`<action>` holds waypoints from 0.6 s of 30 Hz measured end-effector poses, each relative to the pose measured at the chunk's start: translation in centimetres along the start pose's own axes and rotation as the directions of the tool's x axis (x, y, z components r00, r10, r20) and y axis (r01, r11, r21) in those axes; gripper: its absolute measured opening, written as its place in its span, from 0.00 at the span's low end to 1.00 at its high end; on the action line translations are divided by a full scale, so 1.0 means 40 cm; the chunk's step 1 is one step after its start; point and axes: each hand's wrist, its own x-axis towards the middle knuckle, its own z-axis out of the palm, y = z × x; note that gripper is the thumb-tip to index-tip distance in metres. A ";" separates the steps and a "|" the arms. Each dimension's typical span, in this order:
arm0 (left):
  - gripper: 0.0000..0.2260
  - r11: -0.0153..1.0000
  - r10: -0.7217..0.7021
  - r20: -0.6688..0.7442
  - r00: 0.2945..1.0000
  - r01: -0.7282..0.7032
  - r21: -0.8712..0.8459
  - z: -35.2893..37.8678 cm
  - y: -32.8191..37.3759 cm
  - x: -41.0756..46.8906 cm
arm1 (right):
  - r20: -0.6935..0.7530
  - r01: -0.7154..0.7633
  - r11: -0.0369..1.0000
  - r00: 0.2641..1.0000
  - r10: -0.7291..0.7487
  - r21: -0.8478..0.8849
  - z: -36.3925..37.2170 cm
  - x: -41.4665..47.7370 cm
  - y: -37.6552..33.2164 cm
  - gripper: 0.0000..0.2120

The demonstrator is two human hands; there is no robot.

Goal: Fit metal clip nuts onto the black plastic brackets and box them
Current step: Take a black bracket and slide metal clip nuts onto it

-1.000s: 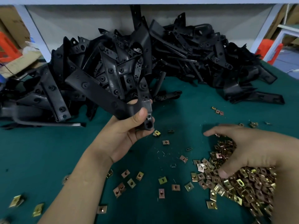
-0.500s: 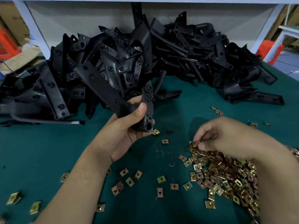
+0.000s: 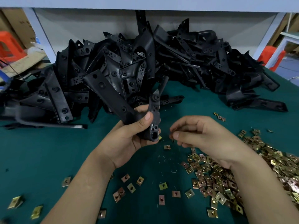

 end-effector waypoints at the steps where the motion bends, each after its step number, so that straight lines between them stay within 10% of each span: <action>1: 0.08 1.000 -0.001 -0.008 1.000 0.001 0.001 0.000 -0.001 0.001 | -0.003 -0.006 1.000 1.000 0.006 0.025 0.003 0.001 0.001 0.06; 18: 0.10 0.998 -0.065 0.122 0.990 0.063 0.016 -0.011 -0.007 0.007 | -0.064 0.045 0.880 0.998 -0.017 0.473 0.044 0.016 -0.009 0.11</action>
